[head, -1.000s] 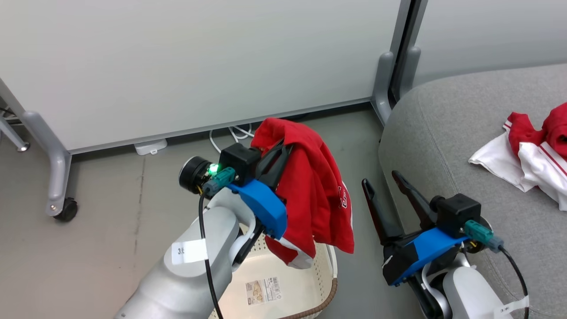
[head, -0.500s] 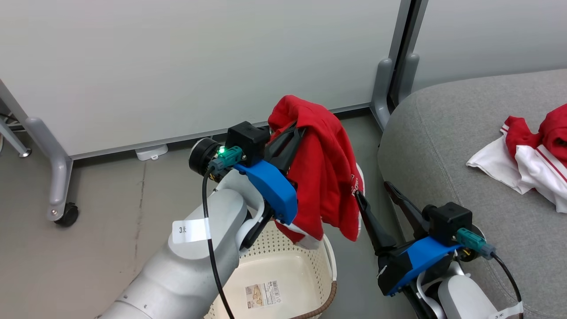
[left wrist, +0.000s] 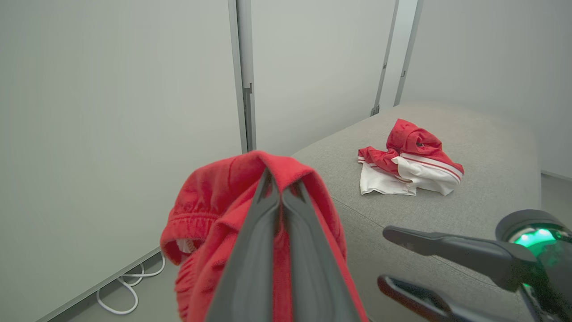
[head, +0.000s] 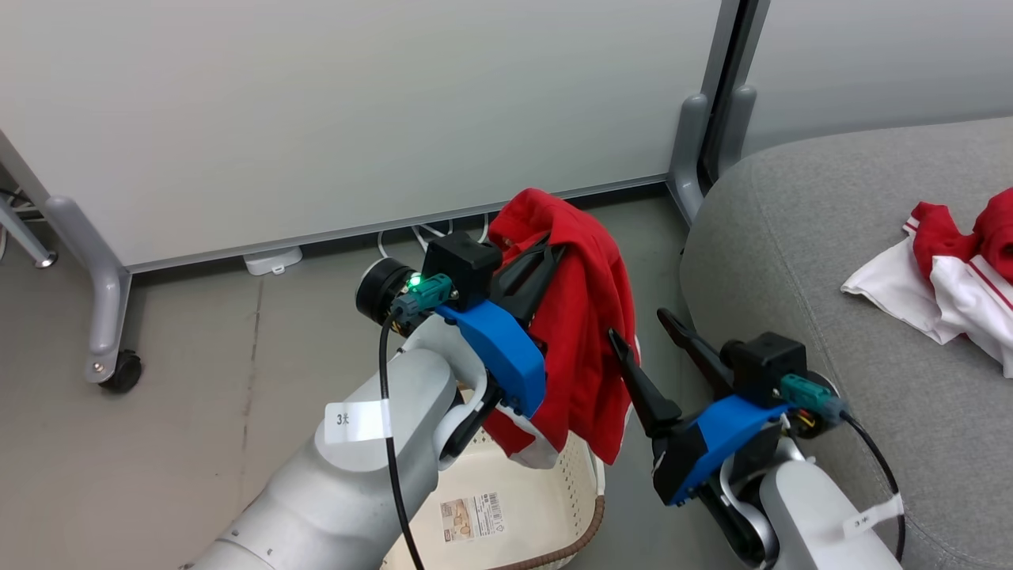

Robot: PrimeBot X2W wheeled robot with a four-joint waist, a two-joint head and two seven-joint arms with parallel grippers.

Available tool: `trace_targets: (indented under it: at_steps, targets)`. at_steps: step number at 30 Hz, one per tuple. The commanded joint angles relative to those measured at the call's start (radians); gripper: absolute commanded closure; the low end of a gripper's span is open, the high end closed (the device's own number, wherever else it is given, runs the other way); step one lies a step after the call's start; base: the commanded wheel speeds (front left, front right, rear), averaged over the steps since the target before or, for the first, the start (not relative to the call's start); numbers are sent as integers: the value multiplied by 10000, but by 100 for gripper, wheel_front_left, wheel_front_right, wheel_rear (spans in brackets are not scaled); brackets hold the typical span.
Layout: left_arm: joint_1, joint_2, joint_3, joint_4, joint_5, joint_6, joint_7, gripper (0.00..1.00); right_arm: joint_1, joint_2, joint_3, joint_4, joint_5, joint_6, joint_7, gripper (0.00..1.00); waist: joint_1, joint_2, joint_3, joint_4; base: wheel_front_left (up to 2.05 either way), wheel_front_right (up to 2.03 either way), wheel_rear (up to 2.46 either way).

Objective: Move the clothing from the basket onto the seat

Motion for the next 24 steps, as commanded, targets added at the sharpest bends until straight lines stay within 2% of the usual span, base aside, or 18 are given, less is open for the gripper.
trace_targets:
  at_steps: [1, 12, 24]
  targets:
    - [-90, 0, -92, -62, -71, -19, -89, 100, -358, -67, 96, 270, 129, 1, 24, 0, 0, -1, 62, 57, 0, 0, 0]
    - [-231, -22, -534, -163, -384, -19, -116, 100, -2130, -40, 632, 2231, 643, 1, 21, 0, 0, -1, 298, 250, 0, 0, 0]
    - [-367, -20, -1049, -293, -714, -19, -146, 100, -3613, 47, 1110, 4388, 703, 1, -685, 0, 0, -1, 422, 429, 0, 0, 0]
